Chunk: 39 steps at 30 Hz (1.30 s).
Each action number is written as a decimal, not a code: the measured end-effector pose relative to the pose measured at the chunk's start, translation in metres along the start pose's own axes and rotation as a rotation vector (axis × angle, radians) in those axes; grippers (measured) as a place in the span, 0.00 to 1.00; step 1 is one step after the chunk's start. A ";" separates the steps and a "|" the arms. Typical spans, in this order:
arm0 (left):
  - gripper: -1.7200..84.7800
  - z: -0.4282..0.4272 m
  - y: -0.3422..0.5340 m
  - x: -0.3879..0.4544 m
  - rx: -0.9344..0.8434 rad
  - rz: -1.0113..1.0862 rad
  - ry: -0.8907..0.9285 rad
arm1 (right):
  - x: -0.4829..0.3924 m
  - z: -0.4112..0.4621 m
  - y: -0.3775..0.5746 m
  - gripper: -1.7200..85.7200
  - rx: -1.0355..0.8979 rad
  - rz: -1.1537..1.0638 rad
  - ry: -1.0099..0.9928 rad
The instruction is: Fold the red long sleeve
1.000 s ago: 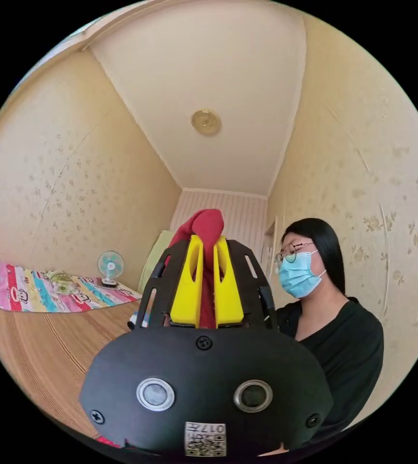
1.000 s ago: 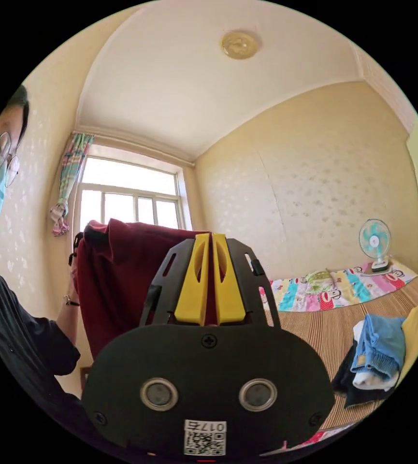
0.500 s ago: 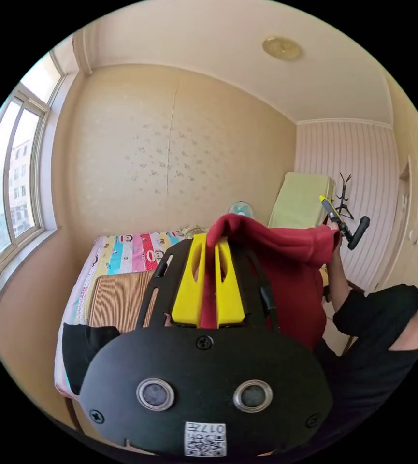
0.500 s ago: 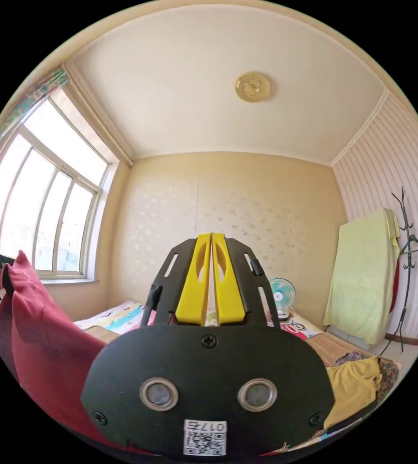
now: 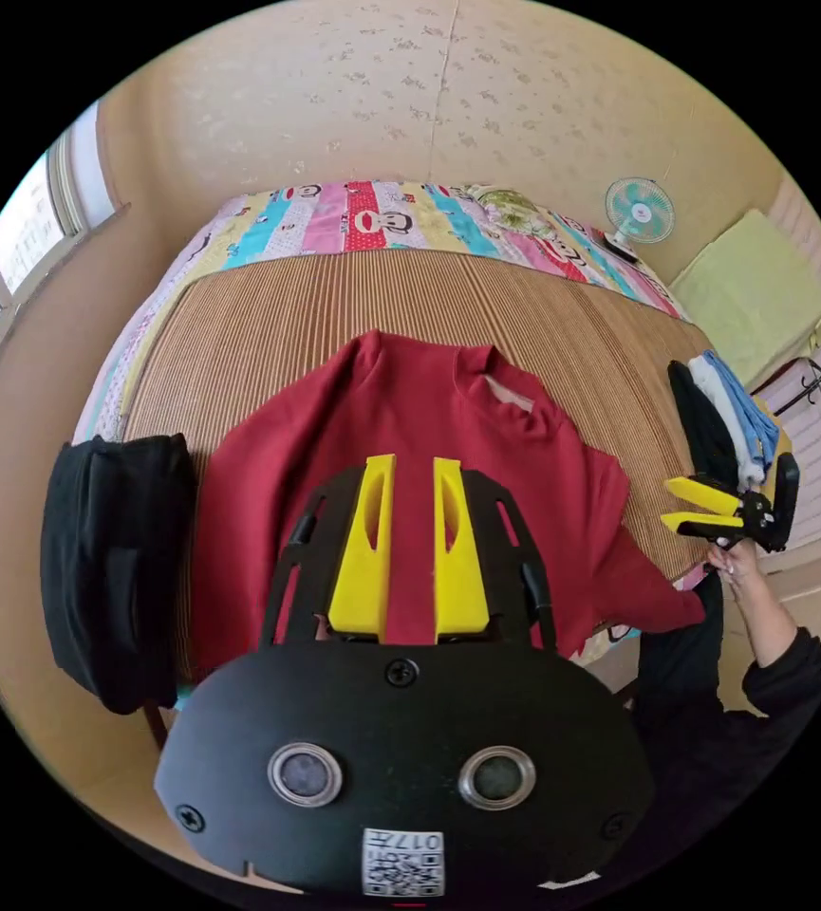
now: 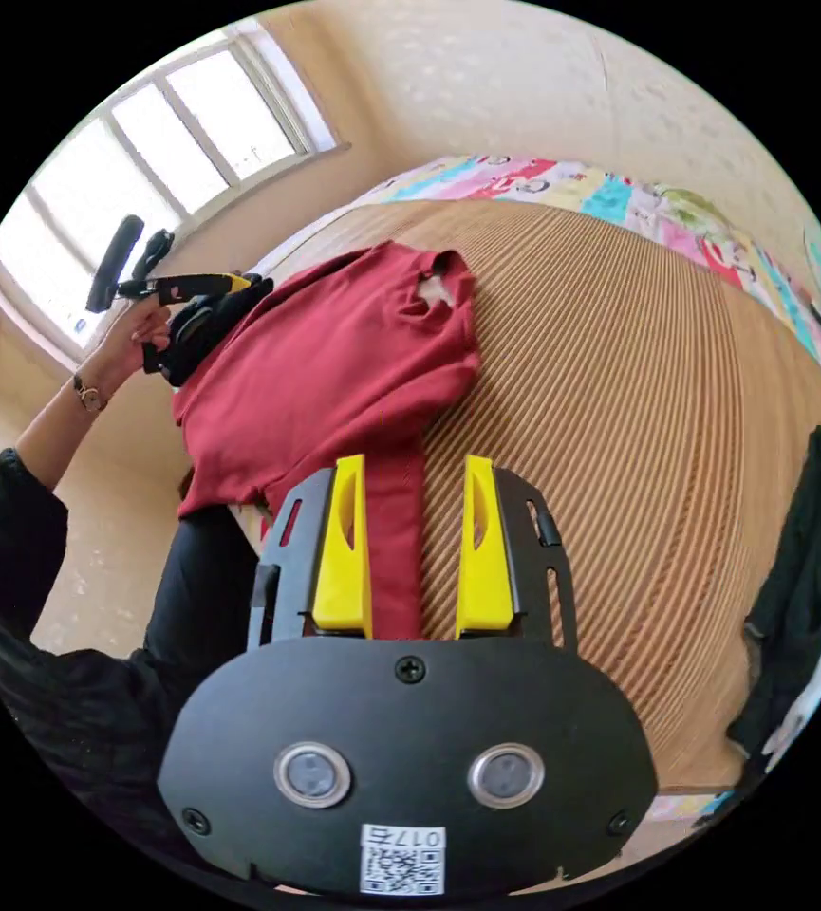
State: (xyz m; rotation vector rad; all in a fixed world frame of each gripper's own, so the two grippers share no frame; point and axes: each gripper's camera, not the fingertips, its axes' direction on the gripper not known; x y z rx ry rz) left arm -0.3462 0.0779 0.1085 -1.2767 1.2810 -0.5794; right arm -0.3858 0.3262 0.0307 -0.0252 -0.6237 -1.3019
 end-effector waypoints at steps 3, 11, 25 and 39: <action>0.10 0.002 0.060 -0.013 0.010 -0.051 0.071 | -0.026 0.043 0.025 0.10 0.084 0.041 -0.046; 0.10 -0.051 0.164 -0.038 0.084 -0.136 0.179 | -0.023 0.015 -0.144 0.06 -0.324 -0.347 0.396; 0.13 -0.017 0.133 -0.012 0.095 -0.080 0.311 | -0.089 0.003 -0.137 0.13 0.063 -0.031 0.597; 0.03 0.078 0.110 -0.061 0.068 -0.505 1.145 | -0.094 0.017 0.063 0.07 -0.089 0.086 0.482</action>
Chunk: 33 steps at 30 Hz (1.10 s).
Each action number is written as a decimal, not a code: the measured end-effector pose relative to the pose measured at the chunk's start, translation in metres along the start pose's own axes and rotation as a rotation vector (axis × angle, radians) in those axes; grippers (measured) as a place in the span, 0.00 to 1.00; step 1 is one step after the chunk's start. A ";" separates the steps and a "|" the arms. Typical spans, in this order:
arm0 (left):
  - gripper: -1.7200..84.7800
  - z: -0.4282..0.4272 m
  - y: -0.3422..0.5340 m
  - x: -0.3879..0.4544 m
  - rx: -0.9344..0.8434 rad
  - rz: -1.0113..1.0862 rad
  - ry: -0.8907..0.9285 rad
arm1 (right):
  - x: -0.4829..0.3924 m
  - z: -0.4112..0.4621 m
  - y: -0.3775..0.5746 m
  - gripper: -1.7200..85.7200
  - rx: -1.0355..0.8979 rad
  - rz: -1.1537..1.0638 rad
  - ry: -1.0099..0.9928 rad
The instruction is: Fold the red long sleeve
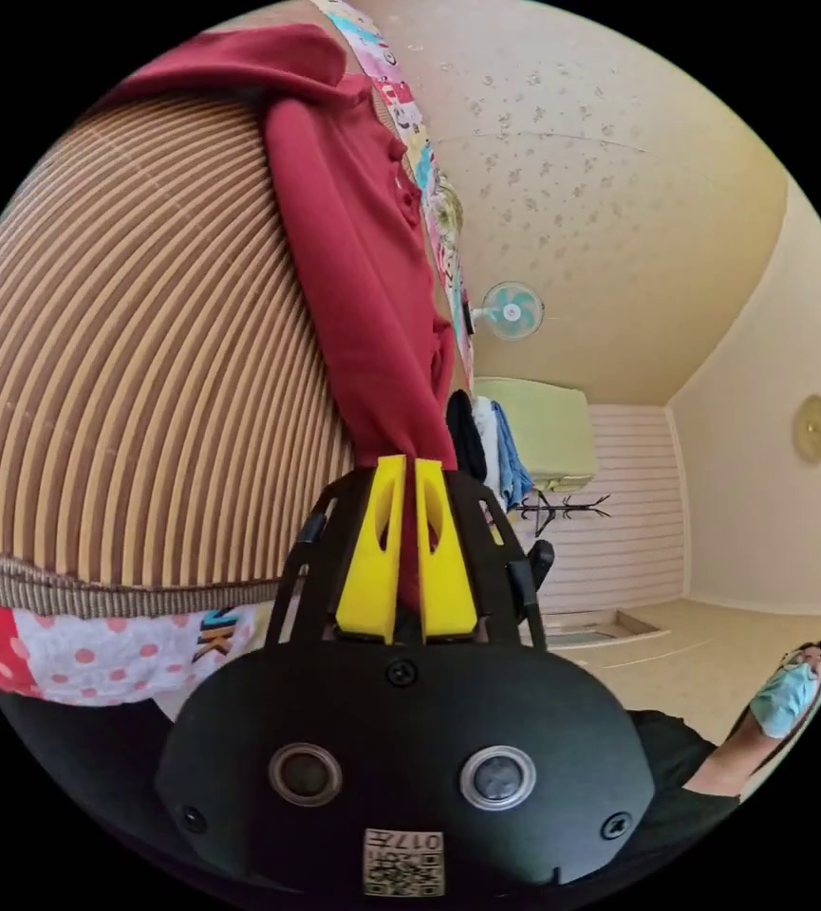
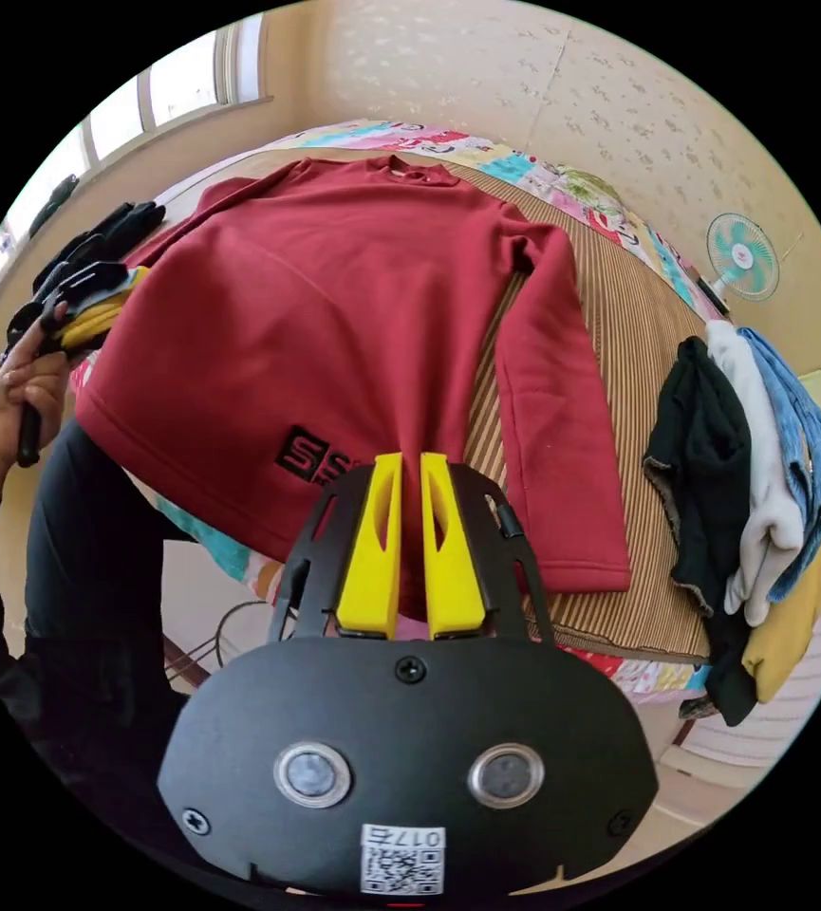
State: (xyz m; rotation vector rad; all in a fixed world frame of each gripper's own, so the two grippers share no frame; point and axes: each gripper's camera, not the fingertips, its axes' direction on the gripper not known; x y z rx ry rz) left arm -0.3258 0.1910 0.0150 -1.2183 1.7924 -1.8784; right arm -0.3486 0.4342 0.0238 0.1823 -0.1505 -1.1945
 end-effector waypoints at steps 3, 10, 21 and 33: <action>0.01 -0.044 0.010 0.042 0.089 0.109 0.250 | 0.015 -0.002 -0.006 0.06 -0.015 0.107 -0.046; 0.02 -0.153 0.074 0.108 0.295 0.362 -0.148 | -0.001 0.000 0.009 0.06 0.039 0.130 0.000; 0.13 -0.097 0.084 0.063 0.100 0.192 -0.484 | 0.060 -0.140 0.008 0.06 0.310 0.338 -0.123; 0.16 0.037 0.044 0.043 -0.105 0.298 -0.590 | 0.054 -0.004 0.030 0.06 0.100 0.391 0.239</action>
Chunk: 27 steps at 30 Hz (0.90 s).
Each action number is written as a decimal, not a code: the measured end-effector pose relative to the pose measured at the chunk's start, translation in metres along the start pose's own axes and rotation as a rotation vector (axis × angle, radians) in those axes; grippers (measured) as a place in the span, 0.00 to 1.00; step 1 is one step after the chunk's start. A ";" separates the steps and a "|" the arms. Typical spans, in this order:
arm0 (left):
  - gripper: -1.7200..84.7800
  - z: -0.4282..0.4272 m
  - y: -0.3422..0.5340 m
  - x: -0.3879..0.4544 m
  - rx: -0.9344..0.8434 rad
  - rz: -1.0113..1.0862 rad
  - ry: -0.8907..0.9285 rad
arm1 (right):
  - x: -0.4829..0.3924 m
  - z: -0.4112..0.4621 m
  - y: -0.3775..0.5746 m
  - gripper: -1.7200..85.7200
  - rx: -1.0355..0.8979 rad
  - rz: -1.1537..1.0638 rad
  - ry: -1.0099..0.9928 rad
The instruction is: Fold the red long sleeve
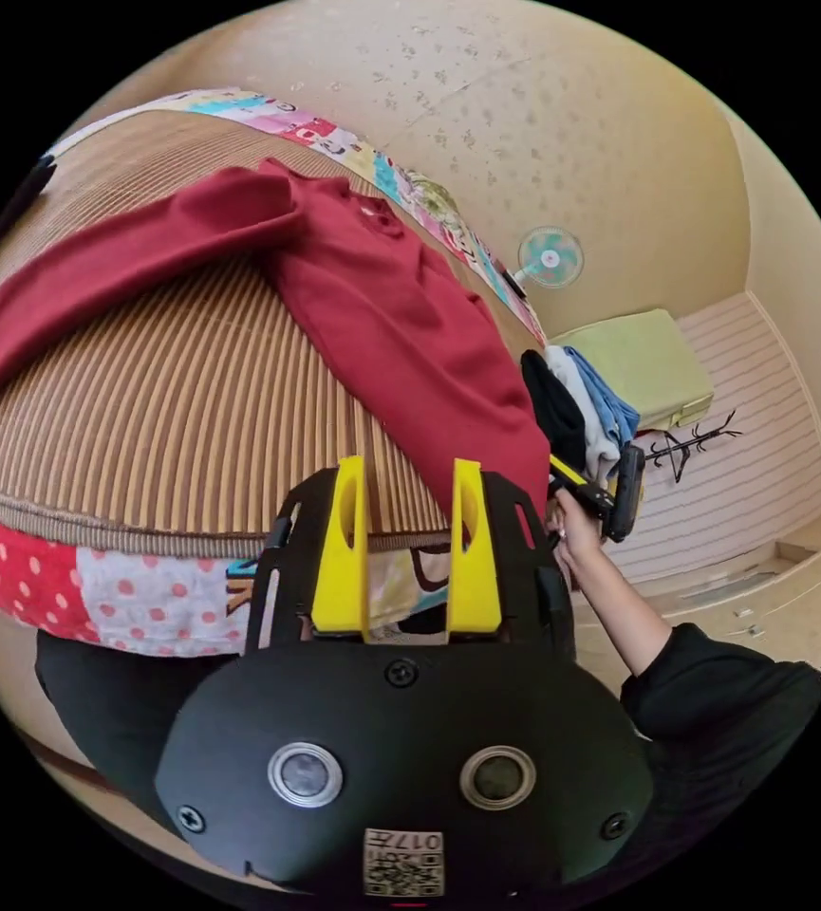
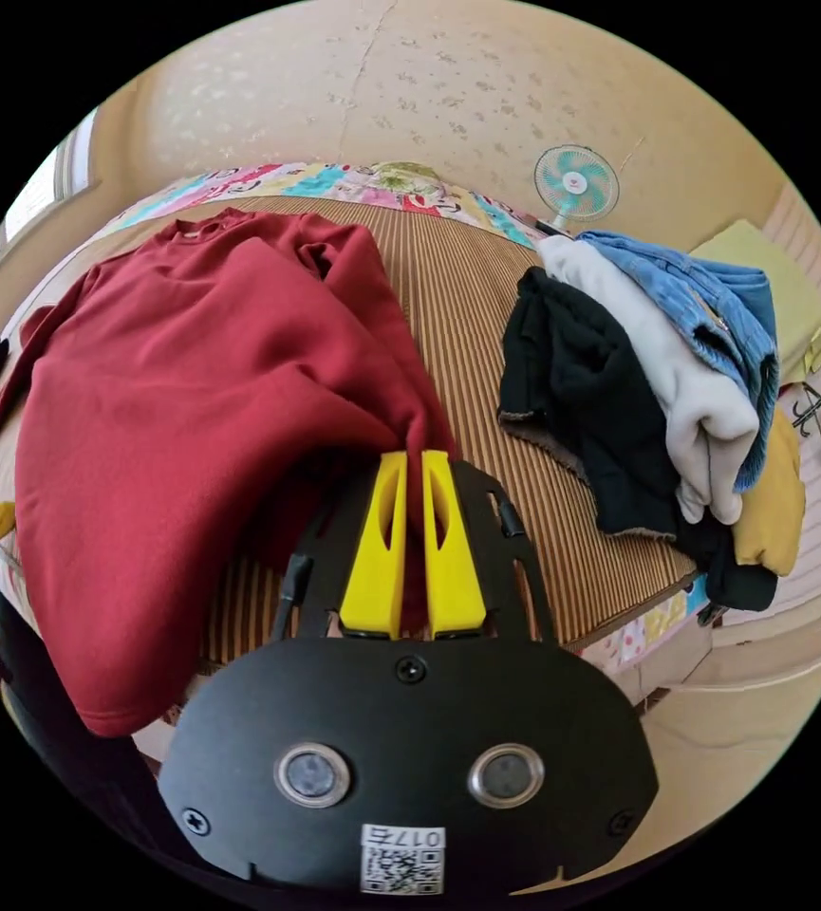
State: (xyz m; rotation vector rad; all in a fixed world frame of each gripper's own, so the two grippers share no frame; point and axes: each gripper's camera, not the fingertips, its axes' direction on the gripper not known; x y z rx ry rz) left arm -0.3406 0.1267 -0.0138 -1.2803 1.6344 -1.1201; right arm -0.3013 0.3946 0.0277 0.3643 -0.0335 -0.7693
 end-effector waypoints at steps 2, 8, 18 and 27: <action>0.13 0.024 -0.009 0.012 -0.047 0.042 0.089 | 0.002 -0.001 0.000 0.06 -0.017 0.005 -0.010; 0.07 -0.030 -0.022 0.017 -0.010 0.046 0.364 | 0.036 -0.059 -0.014 0.06 -0.094 -0.107 -0.169; 0.16 -0.186 0.081 -0.034 0.160 -0.296 -0.109 | 0.043 -0.083 0.121 0.05 -0.355 -0.192 -0.448; 0.21 -0.196 0.104 -0.125 0.651 -0.746 -0.258 | 0.025 -0.098 0.070 0.04 -0.140 -0.227 -0.489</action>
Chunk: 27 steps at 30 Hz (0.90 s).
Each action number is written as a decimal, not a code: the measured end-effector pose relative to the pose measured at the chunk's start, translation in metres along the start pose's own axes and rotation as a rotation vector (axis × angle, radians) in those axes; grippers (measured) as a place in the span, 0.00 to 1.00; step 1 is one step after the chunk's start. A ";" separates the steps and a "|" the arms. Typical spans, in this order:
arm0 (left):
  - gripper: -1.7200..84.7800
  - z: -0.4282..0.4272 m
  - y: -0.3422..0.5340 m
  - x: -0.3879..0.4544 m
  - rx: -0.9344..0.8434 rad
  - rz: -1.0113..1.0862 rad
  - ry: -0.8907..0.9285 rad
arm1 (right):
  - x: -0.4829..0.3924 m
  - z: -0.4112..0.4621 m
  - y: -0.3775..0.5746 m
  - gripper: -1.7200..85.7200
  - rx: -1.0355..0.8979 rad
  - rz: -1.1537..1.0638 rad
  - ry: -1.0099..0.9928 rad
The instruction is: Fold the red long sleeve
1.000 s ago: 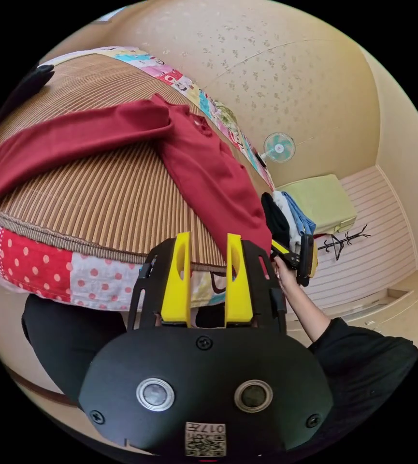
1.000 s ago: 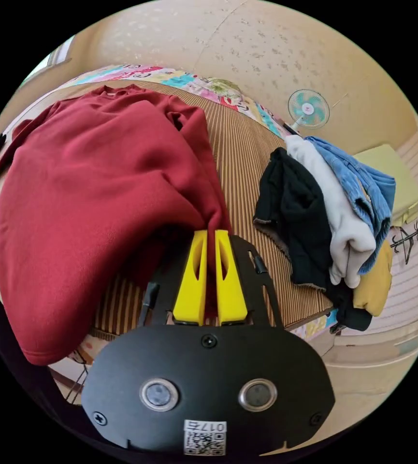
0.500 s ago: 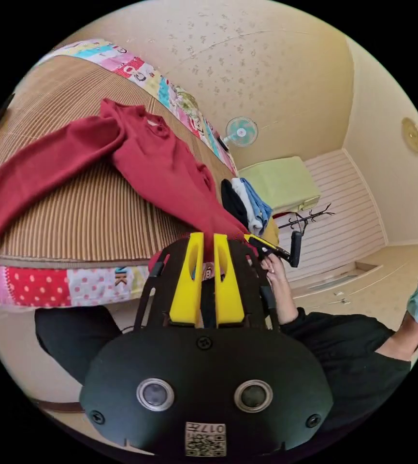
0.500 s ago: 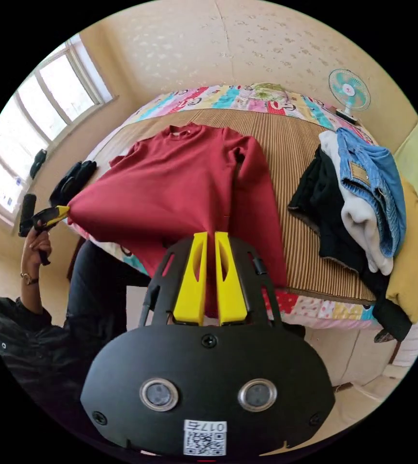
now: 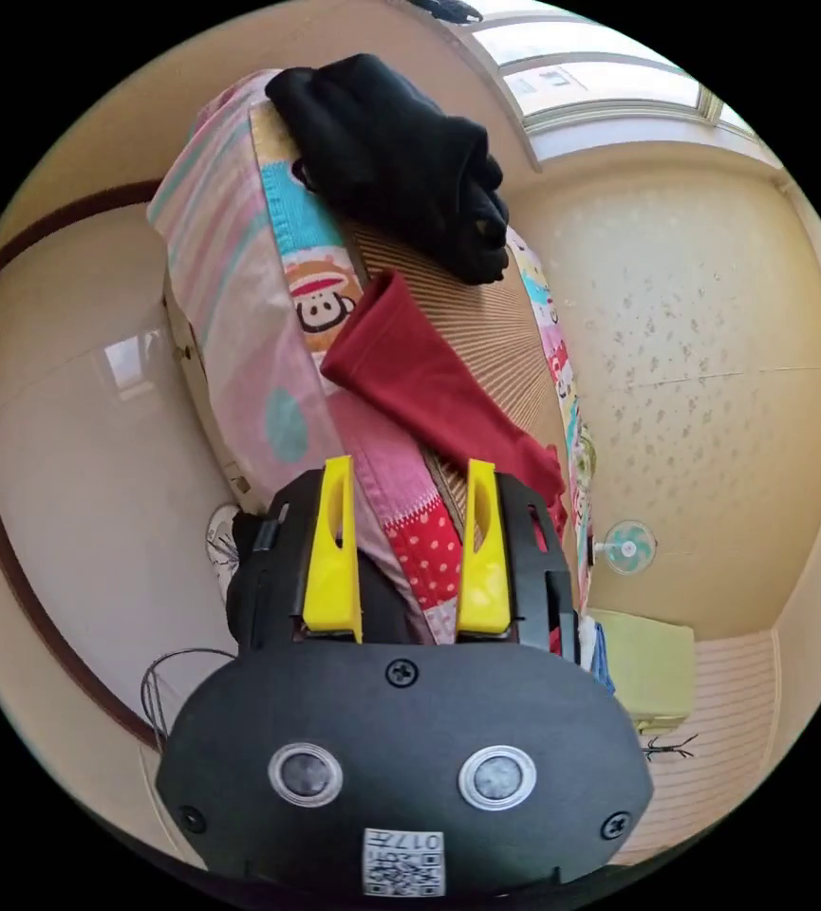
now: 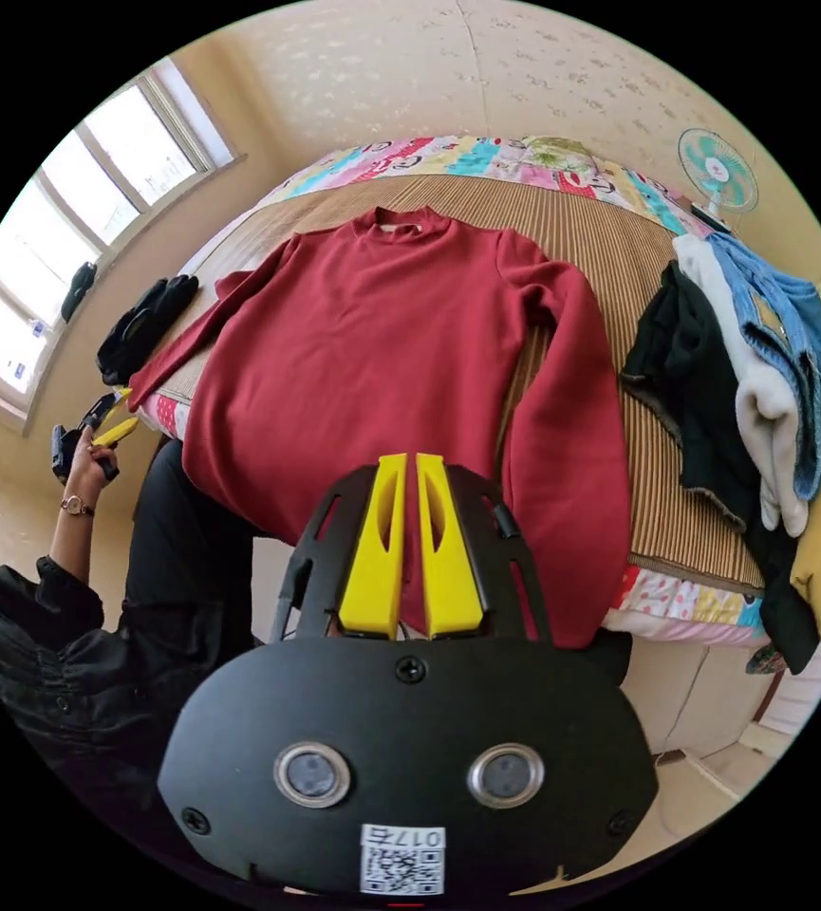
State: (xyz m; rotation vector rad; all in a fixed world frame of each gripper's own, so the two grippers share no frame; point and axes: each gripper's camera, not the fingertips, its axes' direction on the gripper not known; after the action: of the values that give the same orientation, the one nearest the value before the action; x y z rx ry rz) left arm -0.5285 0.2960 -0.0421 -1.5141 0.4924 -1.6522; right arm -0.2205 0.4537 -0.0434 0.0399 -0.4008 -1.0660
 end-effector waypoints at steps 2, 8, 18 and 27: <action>0.20 -0.004 -0.004 0.016 0.087 0.061 -0.134 | -0.017 0.013 -0.015 0.04 0.009 -0.057 0.025; 0.17 -0.010 -0.005 0.079 0.147 0.565 -0.135 | -0.065 0.052 -0.023 0.05 0.130 -0.287 0.073; 0.04 0.080 -0.037 0.096 -0.533 0.964 -0.487 | -0.008 0.093 -0.003 0.05 0.238 -0.196 -0.209; 0.01 -0.035 -0.102 0.105 -0.607 0.341 1.068 | 0.040 0.102 0.014 0.03 0.266 -0.144 -0.409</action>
State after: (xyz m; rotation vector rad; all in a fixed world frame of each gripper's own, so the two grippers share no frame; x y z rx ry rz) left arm -0.5865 0.2663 0.0933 -0.6880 1.8325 -2.0112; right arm -0.2264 0.4422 0.0662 0.0893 -0.9202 -1.1575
